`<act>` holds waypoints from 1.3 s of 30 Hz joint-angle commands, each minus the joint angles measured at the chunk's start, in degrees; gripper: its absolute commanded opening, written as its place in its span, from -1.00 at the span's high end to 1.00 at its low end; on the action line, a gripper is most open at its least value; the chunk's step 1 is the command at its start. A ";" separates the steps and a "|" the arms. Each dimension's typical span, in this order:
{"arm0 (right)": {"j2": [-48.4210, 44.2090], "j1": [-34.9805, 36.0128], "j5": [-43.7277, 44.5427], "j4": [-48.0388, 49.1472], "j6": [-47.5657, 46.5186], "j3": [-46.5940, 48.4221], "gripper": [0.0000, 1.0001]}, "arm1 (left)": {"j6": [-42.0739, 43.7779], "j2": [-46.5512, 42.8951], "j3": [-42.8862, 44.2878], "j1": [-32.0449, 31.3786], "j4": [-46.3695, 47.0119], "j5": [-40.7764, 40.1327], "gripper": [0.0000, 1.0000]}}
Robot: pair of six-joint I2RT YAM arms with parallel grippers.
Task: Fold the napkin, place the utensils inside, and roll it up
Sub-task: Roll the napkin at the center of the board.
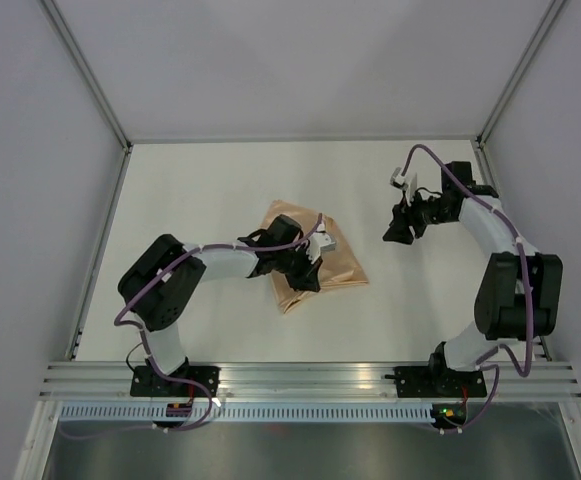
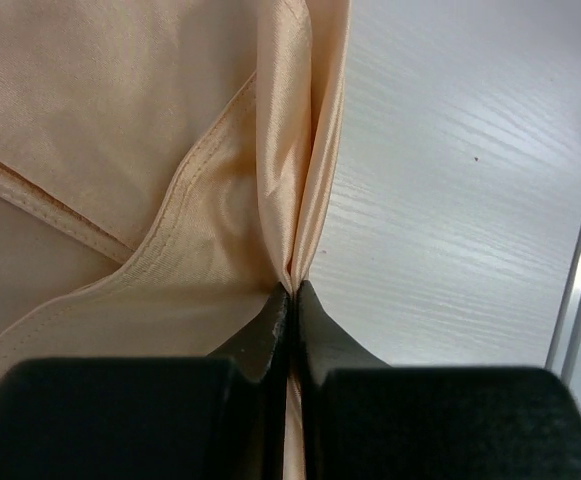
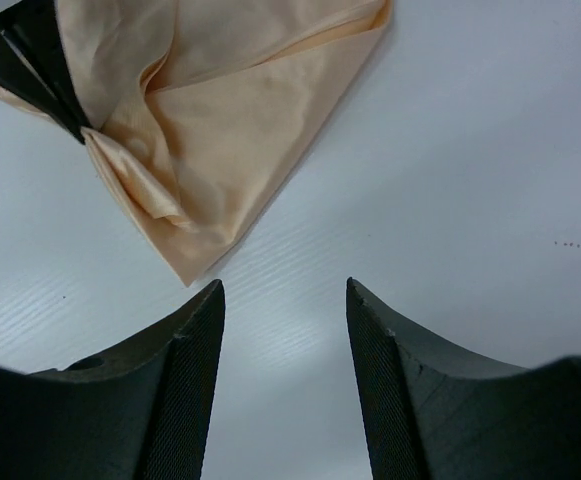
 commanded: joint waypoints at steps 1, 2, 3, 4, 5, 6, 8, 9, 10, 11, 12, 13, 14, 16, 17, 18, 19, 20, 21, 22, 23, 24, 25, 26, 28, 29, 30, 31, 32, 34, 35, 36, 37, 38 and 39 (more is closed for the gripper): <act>-9.85 2.42 -1.01 11.71 -6.36 -8.12 -0.16 | -3.48 3.50 2.64 2.54 -3.66 9.43 0.95; -11.53 3.47 0.39 12.33 -7.59 -9.62 -0.17 | -3.56 4.98 3.35 2.90 -5.23 10.13 0.95; -13.12 5.66 1.36 14.26 -7.95 -12.68 -0.16 | -3.65 5.60 4.83 3.08 -6.03 11.71 0.95; -16.26 6.99 2.33 15.58 -7.69 -14.28 -0.17 | -3.65 6.31 5.63 3.60 -6.82 12.33 0.95; -17.69 9.70 3.38 16.98 -7.69 -16.03 -0.18 | -3.48 7.62 6.33 3.78 -8.83 13.12 0.95; -19.10 11.20 6.35 19.87 -7.69 -19.36 -0.18 | -3.39 8.15 7.91 3.96 -9.72 14.26 0.95; -22.61 16.81 9.88 23.22 -7.60 -22.80 -0.19 | -3.39 9.56 9.32 4.48 -11.39 14.97 0.95; -23.58 18.58 12.68 26.63 -7.42 -25.86 -0.20 | -3.39 10.96 10.63 4.66 -13.05 16.28 0.95; -25.16 20.34 14.01 28.23 -7.25 -27.11 -0.20 | -3.48 11.49 11.34 5.10 -13.59 16.73 0.95; -25.78 23.23 15.16 29.64 -6.99 -28.26 -0.21 | -3.48 12.11 11.87 5.27 -14.12 17.17 0.95; -26.22 24.56 16.21 32.09 -6.90 -30.01 -0.22 | -3.48 12.72 12.75 5.36 -14.64 17.78 0.95; -26.58 25.97 18.31 33.07 -6.98 -30.64 -0.22 | -3.48 13.60 13.10 5.63 -15.26 18.13 0.95; -26.58 28.25 19.20 33.87 -7.16 -31.16 -0.23 | -3.48 14.04 13.54 5.71 -15.53 19.01 0.95; -26.06 30.37 21.57 35.54 -7.77 -32.31 -0.24 | -3.56 15.18 14.07 6.24 -16.23 19.72 0.95; -25.79 32.38 22.46 35.89 -8.12 -32.57 -0.25 | -3.48 15.54 14.60 6.50 -16.58 20.59 0.95; -25.44 33.27 23.16 36.59 -8.39 -33.27 -0.25 | -3.39 15.89 14.78 6.59 -16.76 20.77 0.95; -25.00 34.32 24.21 36.69 -9.00 -33.54 -0.25 | -3.48 16.42 14.86 6.86 -17.28 20.86 0.95; -24.74 36.16 24.75 37.03 -9.27 -33.98 -0.25 | -3.30 16.68 15.30 6.95 -17.55 21.47 0.95; -24.56 37.14 25.45 38.26 -9.44 -35.11 -0.25 | -3.13 16.95 15.57 7.12 -18.07 21.56 0.95; -24.47 38.19 26.59 39.05 -9.88 -35.73 -0.25 | -3.04 17.47 15.83 7.21 -18.51 21.74 0.95; -24.30 40.46 28.34 40.45 -10.23 -37.04 -0.25 | -2.95 17.74 16.27 7.30 -18.78 22.35 0.95; -24.12 41.53 29.57 41.25 -10.58 -37.75 -0.25 | -2.86 18.00 16.53 7.47 -19.30 22.36 0.95; -23.86 43.63 30.54 42.04 -11.28 -38.37 -0.25 | -2.77 18.18 16.80 7.56 -19.57 22.44 0.95; -23.59 44.69 32.12 42.48 -11.64 -38.90 -0.25 | -2.69 18.79 17.15 7.65 -20.27 23.05 0.95; -22.72 46.45 33.53 44.07 -12.17 -40.31 -0.25 | -2.34 19.32 17.50 7.91 -20.89 23.06 0.95; -22.36 47.94 34.32 44.59 -12.60 -40.66 -0.24 | -2.16 19.50 17.76 8.00 -21.15 23.32 0.95; -21.93 48.57 35.20 46.16 -12.78 -41.27 -0.24 | -1.90 19.85 17.94 8.09 -21.59 23.50 0.95; -21.14 48.92 35.73 46.70 -12.87 -41.45 -0.25 | -1.90 19.94 18.03 8.09 -21.68 23.59 0.95; -20.61 49.79 36.26 47.32 -13.13 -41.63 -0.24 | -1.72 20.02 18.20 8.18 -21.94 23.76 0.95; -19.20 50.68 37.75 49.34 -13.14 -41.98 -0.23 | -1.63 20.55 18.47 8.18 -22.47 23.85 0.95; -18.85 50.77 38.19 49.95 -13.05 -42.07 -0.22 | -1.46 20.90 18.73 8.26 -22.73 24.02 0.95; -18.06 50.94 38.89 50.92 -13.05 -42.15 -0.22 | -1.28 21.08 18.91 8.18 -23.00 24.11 0.95; -17.71 51.21 39.25 51.36 -13.22 -42.07 -0.21 | -1.19 21.17 19.00 8.26 -23.43 24.11 0.95; -17.44 51.38 39.43 51.63 -13.31 -42.15 -0.20 | -1.02 21.34 19.34 8.26 -23.70 24.20 0.95; -16.74 51.56 39.69 52.24 -13.66 -42.24 -0.19 | -0.93 21.52 19.52 8.26 -24.31 24.29 0.95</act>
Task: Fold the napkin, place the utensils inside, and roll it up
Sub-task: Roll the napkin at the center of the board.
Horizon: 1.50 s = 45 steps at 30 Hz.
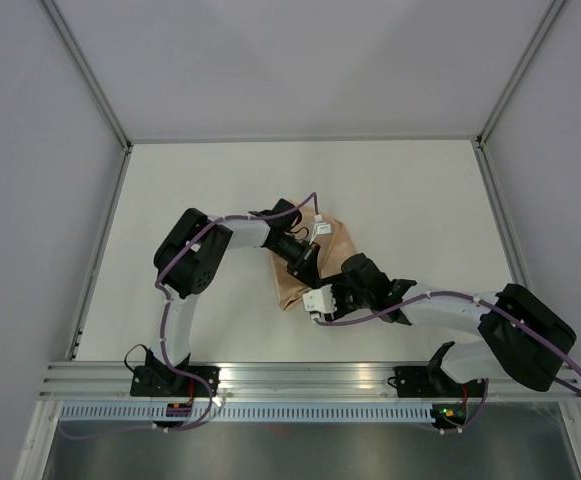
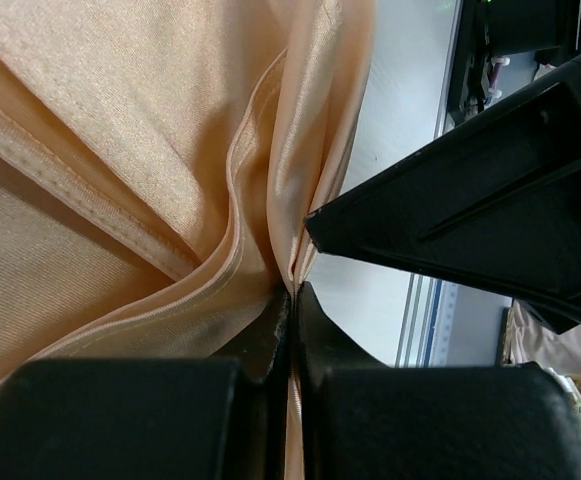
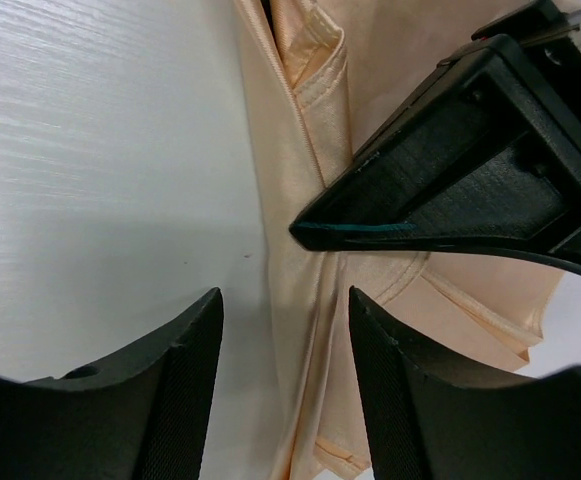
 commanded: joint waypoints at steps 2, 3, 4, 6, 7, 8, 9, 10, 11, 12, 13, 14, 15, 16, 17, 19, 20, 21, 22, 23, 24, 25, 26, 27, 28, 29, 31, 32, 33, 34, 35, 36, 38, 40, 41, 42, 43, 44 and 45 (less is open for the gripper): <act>1.69 0.87 3.17 5.93 -1.82 -0.47 -0.16 | 2.66 2.90 1.10 0.20 -4.14 -2.83 0.95; 2.39 0.96 3.35 6.19 -1.99 -0.48 -0.16 | 2.75 3.07 1.36 0.20 -4.49 -2.75 0.95; 2.74 1.22 3.78 6.28 -2.08 -0.48 -0.16 | 2.92 3.34 1.63 0.20 -5.02 -2.48 0.95; 3.45 1.31 3.96 6.63 -2.17 -0.56 -0.13 | 3.19 3.69 2.33 0.20 -5.72 -2.31 0.95; 3.71 1.58 3.96 6.64 -2.26 -0.56 -0.10 | 3.27 3.95 2.77 0.29 -6.25 -2.22 0.95; 3.89 1.58 4.05 6.64 -2.26 -0.56 -0.09 | 3.53 4.13 2.95 0.20 -6.52 -2.13 0.95; 4.15 1.75 4.05 6.64 -2.34 -0.56 -0.09 | 3.62 4.22 3.03 0.29 -6.78 -1.96 0.95; 4.41 1.75 4.14 6.72 -2.43 -0.56 -0.08 | 3.80 4.30 3.21 0.29 -6.96 -1.87 0.95; 4.59 2.02 4.14 6.81 -2.43 -0.65 -0.07 | 3.98 4.48 3.38 0.29 -7.39 -1.78 0.95; 5.20 2.02 4.31 6.81 -2.52 -0.56 -0.06 | 4.06 4.57 3.47 0.38 -7.57 -1.60 0.95; 5.56 2.02 4.40 6.81 -2.43 -0.39 -0.04 | 4.24 4.74 3.56 0.38 -7.75 -1.52 0.95; 5.91 2.02 4.40 6.55 -2.52 -0.13 -0.01 | 4.24 4.92 3.74 0.38 -8.01 -1.43 0.95; 6.43 2.02 4.40 6.46 -2.52 -0.04 0.01 | 4.41 5.09 3.83 0.46 -8.27 -1.34 0.95; 6.70 2.02 4.32 6.29 -2.52 -0.04 0.06 | 4.50 5.18 4.00 0.46 -8.36 -1.17 0.95; 6.88 2.11 4.31 5.94 -2.70 0.14 0.10 | 4.77 5.27 4.18 0.46 -8.54 -1.08 0.95; 7.84 2.11 4.23 4.62 -2.78 0.66 0.24 | 5.12 5.54 4.44 0.55 -9.15 -0.99 0.95; 8.19 2.02 4.23 3.22 -2.78 1.36 0.28 | 5.29 5.62 4.44 0.55 -9.24 -0.73 0.95; 8.72 2.11 4.05 2.43 -2.87 1.72 0.34 | 5.38 5.71 4.53 0.73 -9.33 -0.64 0.95; 8.81 2.11 3.96 1.90 -2.87 1.81 0.44 | 5.47 5.80 4.79 0.90 -9.68 -0.46 0.95; 8.90 2.02 3.88 1.02 -2.87 2.07 0.47 | 5.65 5.89 4.88 0.90 -9.68 -0.03 0.95; 9.07 2.11 3.79 0.49 -2.87 2.25 0.51 | 5.82 5.97 4.97 0.99 -9.86 -0.02 0.95; 9.25 2.11 3.44 -0.21 -2.87 2.42 0.60 | 5.91 5.80 4.97 1.08 -9.95 -0.28 0.94; 9.42 2.11 3.35 -1.96 -2.87 3.12 0.64 | 5.91 5.80 4.97 1.17 -9.86 -0.37 0.90; 10.12 2.11 3.09 -3.54 -2.79 3.74 0.68 | 6.00 5.71 5.06 1.34 -9.86 -0.29 0.83; 10.39 2.02 2.65 -4.69 -2.70 4.27 0.75 | 6.09 5.62 4.97 1.43 -9.95 -0.28 0.78; 11.09 2.11 2.38 -6.88 -2.52 5.31 0.79 | 6.09 5.36 5.14 1.52 -9.95 -0.55 0.68; 11.62 2.02 1.94 -9.00 -2.35 6.37 0.86 | 6.26 4.66 5.06 1.61 -9.77 -0.98 0.58; 12.06 2.02 1.42 -10.84 -2.17 7.34 0.88 | 6.09 4.22 5.06 1.78 -9.42 -1.51 0.48; 12.24 2.02 1.24 -11.81 -1.91 7.87 0.89 | 5.83 3.87 4.97 1.87 -9.07 -2.04 0.45; 12.41 2.02 0.89 -12.78 -1.73 8.31 0.91 | 5.30 3.43 4.79 1.96 -8.72 -2.13 0.40; 12.94 2.02 0.28 -14.61 -1.47 9.36 0.91 | 4.77 2.47 4.62 2.31 -7.24 -2.74 0.31; 13.03 1.93 -0.08 -15.42 -1.29 9.89 0.94 | 4.07 1.85 4.01 2.40 -6.35 -3.27 0.30; 13.12 1.84 -0.78 -17.52 -0.85 11.21 0.95 | 2.14 -0.25 3.22 2.84 -3.29 -5.20 0.20; 13.03 1.23 -1.92 -18.58 -0.76 11.74 0.96 | -0.58 -1.58 1.72 3.97 -0.91 -7.39 0.17; 13.03 0.97 -2.27 -19.63 -0.59 12.26 0.97 | -1.46 -2.19 1.19 5.02 1.37 -7.75 0.12; 13.03 0.79 -3.15 -20.17 -0.41 12.62 0.97 | -2.69 -3.59 0.49 5.56 2.96 -8.63 0.10; 13.03 0.18 -3.77 -21.39 -0.41 13.49 0.97 | -4.62 -4.39 -0.99 6.08 4.19 -10.46 0.08; 13.29 -0.09 -4.29 -22.18 -0.32 14.02 0.98 | -5.51 -5.00 -1.79 7.39 7.51 -10.83 0.08; 13.38 -0.70 -5.52 -22.89 -0.24 14.46 0.98 | -7.34 -6.58 -3.37 8.02 8.94 -12.40 0.07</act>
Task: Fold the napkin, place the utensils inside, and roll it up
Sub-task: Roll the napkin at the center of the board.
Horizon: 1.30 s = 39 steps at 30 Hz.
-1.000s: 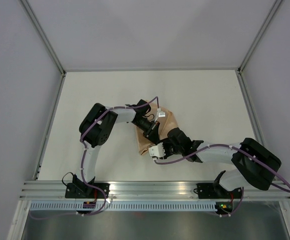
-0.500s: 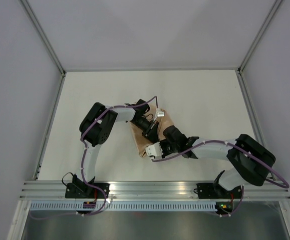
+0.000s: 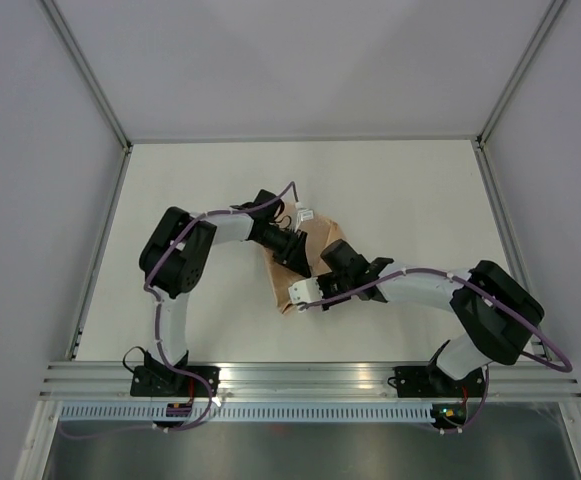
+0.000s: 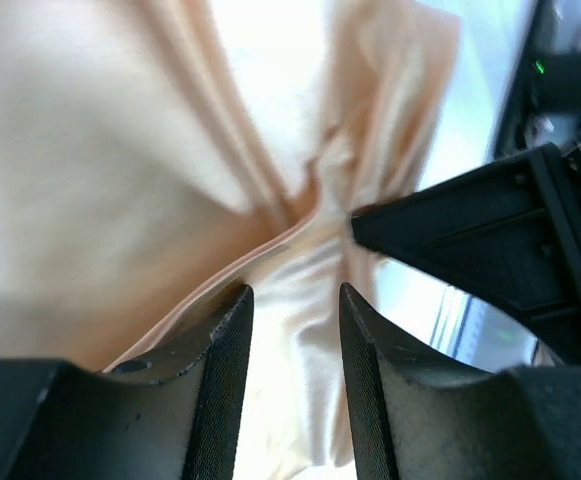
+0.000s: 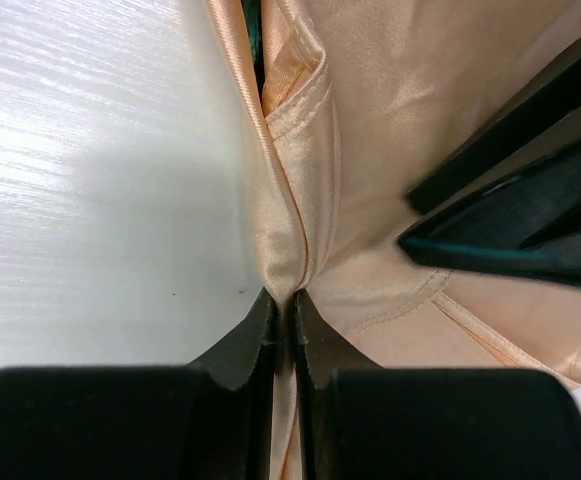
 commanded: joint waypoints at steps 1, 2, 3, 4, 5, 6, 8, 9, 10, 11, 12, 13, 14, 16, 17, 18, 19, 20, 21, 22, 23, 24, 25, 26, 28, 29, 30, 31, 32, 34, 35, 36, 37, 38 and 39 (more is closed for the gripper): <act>1.86 -1.19 -5.35 -11.15 1.91 2.07 0.98 | -7.33 -5.08 -3.49 3.45 10.32 -10.83 0.07; 2.21 -1.54 -6.05 -11.95 1.91 2.51 0.98 | -8.57 -5.96 -4.45 4.94 12.07 -11.64 0.07; 2.30 -2.32 -6.84 -12.83 1.73 3.13 0.99 | -10.15 -7.88 -6.46 5.65 15.05 -13.30 0.06; 2.48 -2.68 -8.33 -14.31 1.64 4.26 0.99 | -12.60 -9.21 -7.53 6.35 16.82 -15.49 0.05; 3.09 -3.20 -9.22 -15.20 1.38 4.80 0.99 | -13.75 -10.52 -8.76 7.58 18.66 -16.03 0.05; 3.53 -4.25 -9.83 -15.90 1.20 5.41 0.99 | -15.59 -11.93 -10.86 7.94 21.29 -16.74 0.05; 4.84 -5.40 -12.03 -18.36 0.77 7.43 0.99 | -15.96 -16.59 -12.28 8.03 23.59 -19.81 0.05; 5.37 -6.54 -12.65 -19.16 0.59 8.14 0.99 | -16.31 -18.26 -13.59 8.03 24.56 -20.78 0.05; 6.86 -7.16 -14.48 -21.25 0.07 9.97 0.99 | -17.19 -21.40 -14.30 8.03 25.96 -24.18 0.05; 7.74 -7.86 -15.46 -22.58 -0.20 11.03 0.99 | -17.37 -23.18 -15.00 8.03 26.76 -25.43 0.05; 8.62 -9.26 -16.60 -23.98 -0.55 12.26 0.99 | -18.07 -24.85 -16.66 7.94 27.73 -28.66 0.05; 10.81 -9.97 -18.52 -26.78 -1.16 14.88 0.99 | -18.60 -28.52 -17.90 7.94 30.35 -30.52 0.05; 11.96 -10.76 -19.59 -28.20 -1.52 16.22 0.99 | -18.95 -30.38 -19.30 7.94 32.03 -31.93 0.05; 15.99 -12.87 -20.91 -32.93 -2.92 20.68 0.99 | -19.48 -34.51 -24.66 7.77 39.02 -36.94 0.05; 17.23 -13.31 -22.48 -34.44 -3.36 22.10 0.99 | -19.57 -38.53 -26.76 7.33 41.16 -38.96 0.05; 18.64 -14.54 -23.19 -35.94 -3.89 23.60 0.99 | -19.57 -41.01 -31.14 7.15 44.05 -40.98 0.05; 21.09 -14.98 -23.98 -39.17 -4.50 26.31 0.99 | -19.74 -43.04 -33.53 6.89 46.78 -45.44 0.04; 22.24 -15.86 -24.95 -40.59 -5.47 27.73 0.99 | -19.57 -47.15 -37.47 6.45 51.68 -47.48 0.00; 23.47 -16.30 -25.48 -41.91 -5.82 28.96 0.99 | -19.31 -49.02 -39.07 6.10 53.12 -51.94 -0.01; 25.49 -16.57 -25.75 -43.84 -6.18 30.97 0.99 | -18.87 -50.77 -40.57 5.14 54.35 -53.38 -0.03; 26.55 -17.00 -26.27 -44.90 -6.70 31.95 0.99 | -18.08 -53.92 -42.76 4.34 56.89 -54.44 -0.04; 27.52 -17.27 -26.62 -46.48 -6.97 33.70 0.99 | -15.81 -55.17 -43.39 3.38 57.18 -57.93 -0.04; 29.18 -17.53 -26.89 -47.28 -7.06 34.59 0.99 | -14.31 -56.40 -43.74 1.02 57.53 -59.53 -0.05; 30.07 -17.97 -27.33 -47.98 -7.49 35.38 0.99 | -12.81 -57.46 -44.27 -0.22 57.53 -61.03 -0.05; 32.43 -18.33 -27.77 -49.92 -7.59 37.58 0.99 | -8.07 -60.01 -44.80 -4.34 58.32 -65.42 -0.06; 33.06 -18.59 -27.86 -50.36 -7.67 38.28 0.99 | -5.01 -60.80 -45.41 -5.84 58.76 -67.09 -0.05; 33.76 -18.76 -27.94 -51.15 -7.59 39.33 0.99 | -4.19 -62.46 -46.11 -7.25 61.89 -69.45 -0.05; 34.81 -18.85 -28.12 -51.59 -7.59 39.95 0.99 | -1.58 -63.18 -46.73 -9.53 62.97 -69.83 -0.08; 35.26 -18.94 -28.38 -52.20 -7.76 40.57 0.99 | -0.16 -63.79 -46.74 -10.59 63.50 -70.00 -0.09; 36.57 -19.38 -29.00 -53.87 -7.76 42.41 0.99 | 5.20 -63.28 -45.69 -14.36 61.58 -70.01 -0.10; 37.02 -19.73 -29.17 -54.32 -7.67 43.03 0.99 | 9.22 -62.66 -44.38 -15.78 60.44 -70.35 -0.11; 37.37 -19.91 -29.26 -55.10 -7.85 43.82 0.99 | 11.09 -62.05 -43.84 -17.18 59.65 -71.14 -0.11; 38.15 -20.08 -29.44 -55.55 -7.85 44.35 0.99 | 12.67 -60.82 -43.66 -19.72 59.12 -71.32 -0.11; 38.42 -20.35 -29.70 -55.90 -7.85 44.70 0.99 | 15.21 -60.20 -43.40 -21.14 59.29 -71.67 -0.11; 39.03 -20.52 -29.79 -56.42 -7.68 45.49 0.99 | 16.28 -59.33 -43.14 -22.37 59.11 -72.98 -0.12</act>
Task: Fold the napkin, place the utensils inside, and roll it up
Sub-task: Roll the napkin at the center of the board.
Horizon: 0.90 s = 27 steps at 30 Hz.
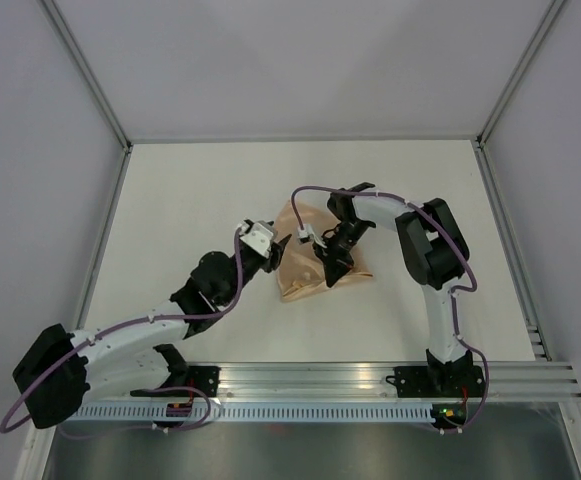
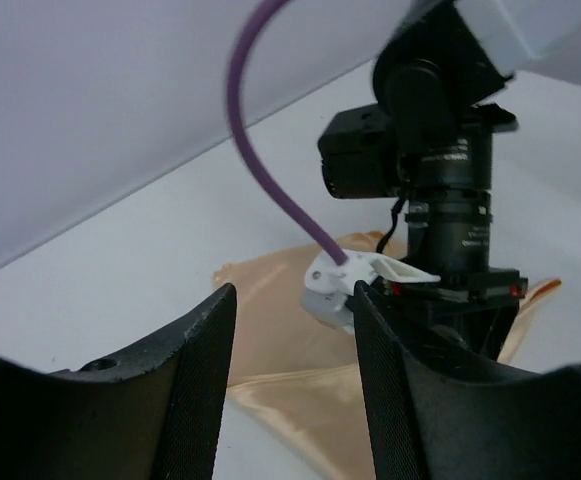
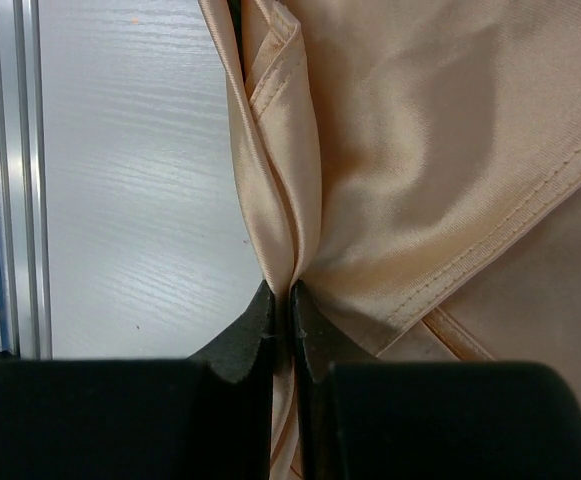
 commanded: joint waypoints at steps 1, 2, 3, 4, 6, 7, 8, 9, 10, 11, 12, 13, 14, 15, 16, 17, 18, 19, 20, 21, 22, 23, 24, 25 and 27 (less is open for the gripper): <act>4.11 -0.81 1.88 -2.49 -3.00 1.17 0.99 | 12.05 2.75 2.31 -5.85 0.71 -4.32 -0.13; 4.29 -0.90 1.79 -2.66 -3.00 1.35 0.99 | 13.88 4.50 2.92 -7.00 0.19 -4.58 -0.13; 4.55 -0.98 1.79 -2.84 -3.00 1.61 0.99 | 14.43 5.56 3.36 -7.97 -0.52 -4.32 -0.14; 4.64 -0.99 1.88 -2.84 -2.74 1.70 0.99 | 14.87 6.62 3.97 -9.46 -3.13 -3.89 -0.14; 4.82 -1.07 2.14 -2.84 -2.56 1.87 0.99 | 15.48 10.57 6.26 -11.57 -5.70 -1.78 -0.14; 4.91 -1.07 2.23 -2.93 -2.56 1.96 0.99 | 15.66 12.50 7.05 -12.28 -8.41 -1.16 -0.14; 4.99 -1.07 2.23 -2.93 -2.38 1.96 0.98 | 15.84 15.74 8.88 -12.90 -9.39 -0.63 -0.14; 5.17 -0.99 2.23 -3.01 -2.38 2.22 0.99 | 16.10 17.86 9.68 -13.51 -10.18 0.15 -0.14; 5.34 -1.07 2.23 -3.10 -2.29 2.40 0.99 | 16.36 19.70 11.26 -14.39 -10.89 0.34 -0.14; 5.43 -0.99 2.23 -3.19 -2.12 2.49 0.99 | 16.63 23.38 12.14 -14.66 -12.63 1.38 -0.15; 5.69 -1.07 2.14 -3.36 -2.03 2.84 0.99 | 16.54 24.98 13.11 -14.92 -13.70 2.00 -0.15; 5.78 -1.07 2.23 -3.37 -1.94 3.02 0.99 | 16.71 26.48 14.60 -15.18 -14.32 2.62 -0.15; 5.87 -1.07 2.23 -3.37 -1.85 3.02 0.99 | 16.80 28.14 15.31 -15.27 -15.10 3.75 -0.15; 6.05 -1.07 2.23 -3.45 -1.68 3.28 0.99 | 16.98 30.60 15.84 -15.54 -15.46 4.11 -0.15; 6.14 -1.07 2.23 -3.54 -1.59 3.46 0.99 | 17.59 31.93 16.98 -15.63 -15.90 4.46 -0.15; 6.40 -1.07 2.32 -3.80 -1.50 3.81 0.99 | 17.94 33.59 17.51 -15.80 -16.86 4.82 -0.16; 6.66 -1.07 2.32 -4.07 -1.50 4.07 0.99 | 18.21 34.48 17.77 -15.89 -17.31 4.91 -0.15; 6.84 -1.16 2.23 -4.24 -1.50 4.25 0.99 | 18.65 34.92 18.21 -15.89 -17.75 5.08 -0.16; 7.19 -1.07 2.32 -4.51 -1.50 4.68 0.99 | 18.82 35.19 18.30 -15.98 -18.18 5.78 -0.16; 7.28 -1.16 2.23 -4.60 -1.42 4.86 0.99 | 18.91 35.71 18.22 -15.98 -18.36 6.05 -0.17; 7.37 -1.16 2.23 -4.68 -1.41 4.95 0.99 | 19.17 35.98 18.30 -16.06 -18.71 6.31 -0.17; 7.45 -1.16 2.32 -4.77 -1.41 5.04 0.99 | 19.18 36.24 18.39 -16.15 -19.24 6.66 -0.18; 7.45 -1.16 2.32 -4.77 -1.24 5.04 0.99 | 19.35 36.59 18.48 -16.24 -19.77 6.67 -0.18; 7.45 -1.07 2.32 -4.77 -1.24 5.13 0.99 | 19.79 37.47 18.31 -16.33 -20.03 6.49 -0.18; 7.72 -1.16 2.32 -5.03 -1.24 5.39 0.99 | 19.79 38.26 18.30 -16.50 -20.21 6.14 -0.18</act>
